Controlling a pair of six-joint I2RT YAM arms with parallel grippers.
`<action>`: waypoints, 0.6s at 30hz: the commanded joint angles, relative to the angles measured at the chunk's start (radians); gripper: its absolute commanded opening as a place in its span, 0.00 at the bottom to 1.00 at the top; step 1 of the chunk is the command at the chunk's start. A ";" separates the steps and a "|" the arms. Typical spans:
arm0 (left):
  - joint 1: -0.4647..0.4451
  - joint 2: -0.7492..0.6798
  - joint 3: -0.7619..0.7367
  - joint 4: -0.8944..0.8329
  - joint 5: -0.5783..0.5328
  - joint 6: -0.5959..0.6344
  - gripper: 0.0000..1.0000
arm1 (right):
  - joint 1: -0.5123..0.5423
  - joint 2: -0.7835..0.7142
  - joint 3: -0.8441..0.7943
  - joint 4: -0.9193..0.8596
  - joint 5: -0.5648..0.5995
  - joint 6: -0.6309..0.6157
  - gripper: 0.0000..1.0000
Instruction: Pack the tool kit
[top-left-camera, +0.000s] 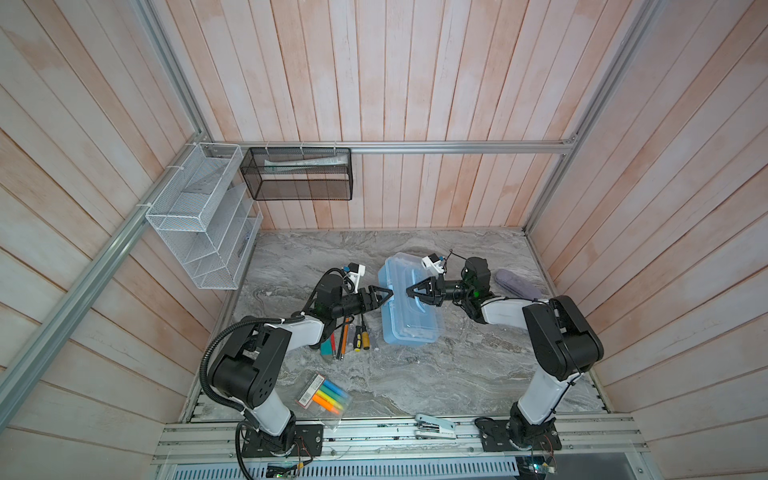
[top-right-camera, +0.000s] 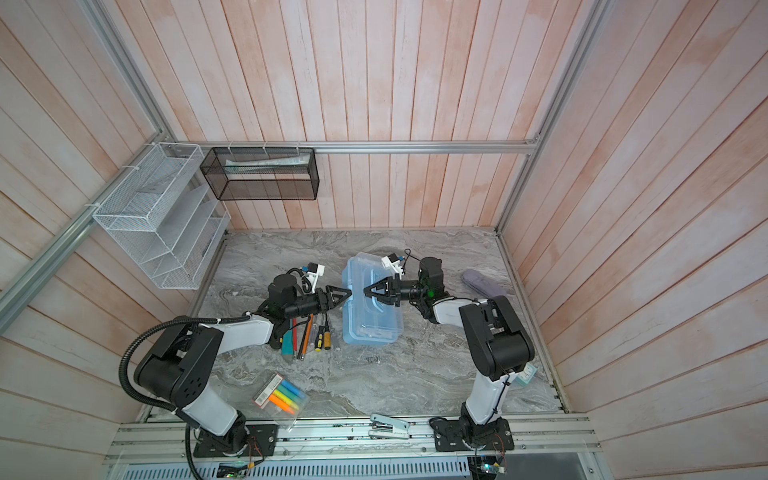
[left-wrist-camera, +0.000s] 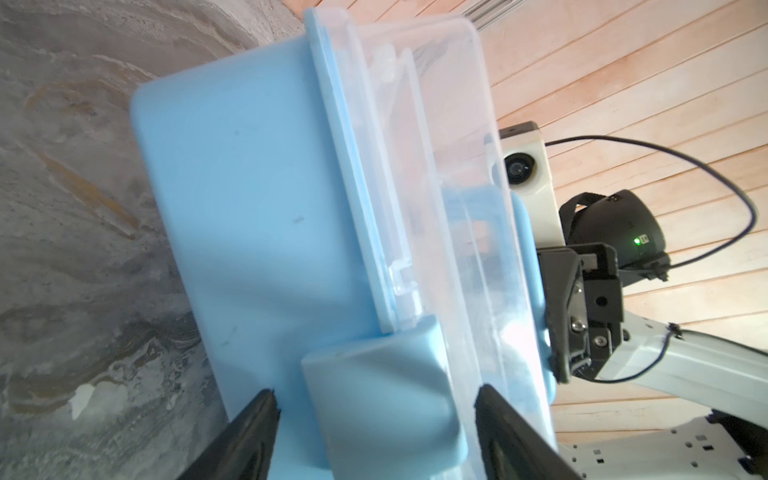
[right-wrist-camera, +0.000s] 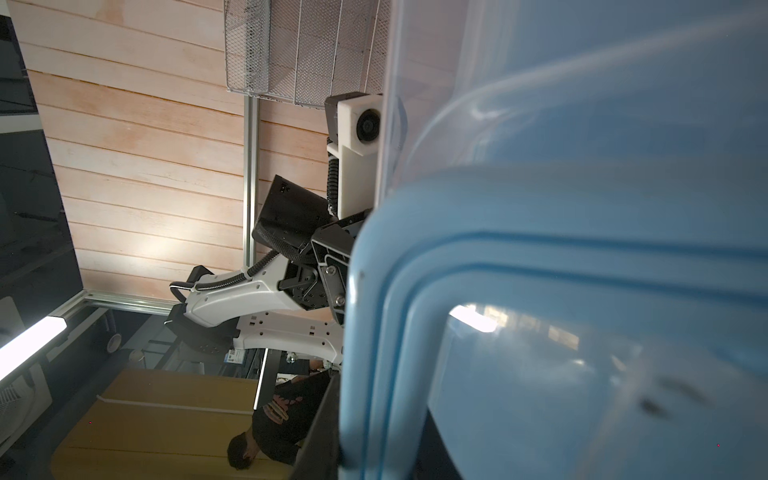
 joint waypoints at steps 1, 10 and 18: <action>-0.005 0.038 0.000 0.120 0.090 -0.051 0.74 | -0.002 0.041 -0.020 0.077 -0.042 -0.072 0.00; -0.005 0.151 -0.016 0.519 0.285 -0.265 0.73 | -0.006 0.112 -0.039 0.126 -0.017 -0.039 0.00; -0.004 0.285 0.009 0.995 0.329 -0.577 0.73 | -0.012 0.176 -0.045 0.051 0.047 -0.071 0.00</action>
